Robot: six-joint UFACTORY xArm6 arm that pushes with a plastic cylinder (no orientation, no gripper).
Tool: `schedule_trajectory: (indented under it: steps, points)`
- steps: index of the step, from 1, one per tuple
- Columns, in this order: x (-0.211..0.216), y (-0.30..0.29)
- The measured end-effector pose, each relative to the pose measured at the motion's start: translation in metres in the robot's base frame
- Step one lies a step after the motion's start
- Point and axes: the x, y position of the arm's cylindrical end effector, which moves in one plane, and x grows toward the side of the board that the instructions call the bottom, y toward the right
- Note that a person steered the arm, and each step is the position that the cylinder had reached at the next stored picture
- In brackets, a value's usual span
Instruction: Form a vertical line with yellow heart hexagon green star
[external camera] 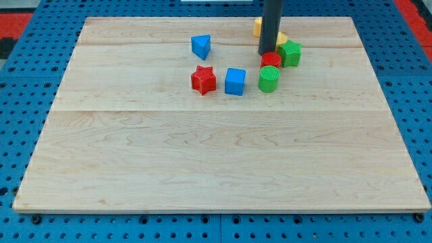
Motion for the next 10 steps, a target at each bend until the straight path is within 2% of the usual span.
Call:
schedule_trajectory:
  steps: [1,2,3,4,5,6,7,10]
  points:
    - [-0.005,0.005]
    - [0.017,-0.001]
    - [0.067,0.0]
    - [0.076,0.059]
    - [0.045,0.145]
    - [0.023,0.132]
    - [0.02,0.086]
    - [0.02,0.008]
